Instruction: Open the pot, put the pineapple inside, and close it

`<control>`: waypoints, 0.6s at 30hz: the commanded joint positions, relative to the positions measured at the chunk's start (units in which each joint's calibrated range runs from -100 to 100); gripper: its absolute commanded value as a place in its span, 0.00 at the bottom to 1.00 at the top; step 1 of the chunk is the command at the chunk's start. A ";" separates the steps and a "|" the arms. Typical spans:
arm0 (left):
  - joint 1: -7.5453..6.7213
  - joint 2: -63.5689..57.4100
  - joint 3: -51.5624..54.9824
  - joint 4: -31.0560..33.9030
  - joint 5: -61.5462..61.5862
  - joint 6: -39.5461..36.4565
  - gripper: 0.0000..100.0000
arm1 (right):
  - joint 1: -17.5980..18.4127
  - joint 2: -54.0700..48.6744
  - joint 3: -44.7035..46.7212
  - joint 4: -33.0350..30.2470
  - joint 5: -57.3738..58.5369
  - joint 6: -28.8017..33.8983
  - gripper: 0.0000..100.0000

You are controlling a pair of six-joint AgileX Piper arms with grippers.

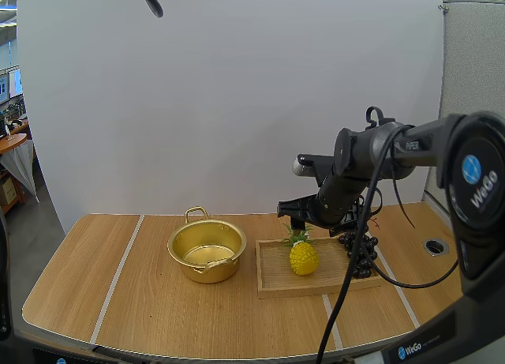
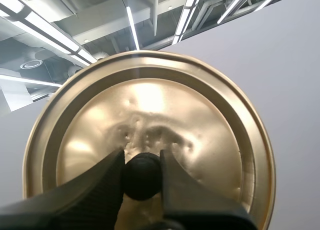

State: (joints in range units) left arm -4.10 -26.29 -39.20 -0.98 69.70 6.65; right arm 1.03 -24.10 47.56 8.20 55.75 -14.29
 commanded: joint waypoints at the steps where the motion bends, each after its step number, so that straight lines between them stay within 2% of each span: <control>1: -0.18 -0.36 -0.38 0.39 -2.12 -0.43 0.00 | 1.93 1.63 -0.46 -0.28 -1.56 -0.30 1.00; 5: -0.18 -0.36 -0.38 0.39 -2.12 -0.43 0.00 | 2.50 2.19 -0.46 -1.27 -3.44 -0.09 1.00; 8: -0.18 -0.36 -0.38 0.39 -2.12 -0.43 0.00 | 2.50 3.13 -0.46 -4.03 -4.85 2.48 1.00; 18: -0.18 -0.36 -0.38 0.39 -2.12 -0.43 0.00 | 2.50 9.01 -0.46 -4.35 -8.70 2.68 1.00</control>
State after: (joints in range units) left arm -4.10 -26.29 -39.20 -0.98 69.53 6.65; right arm 3.52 -17.78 47.56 4.75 50.17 -11.85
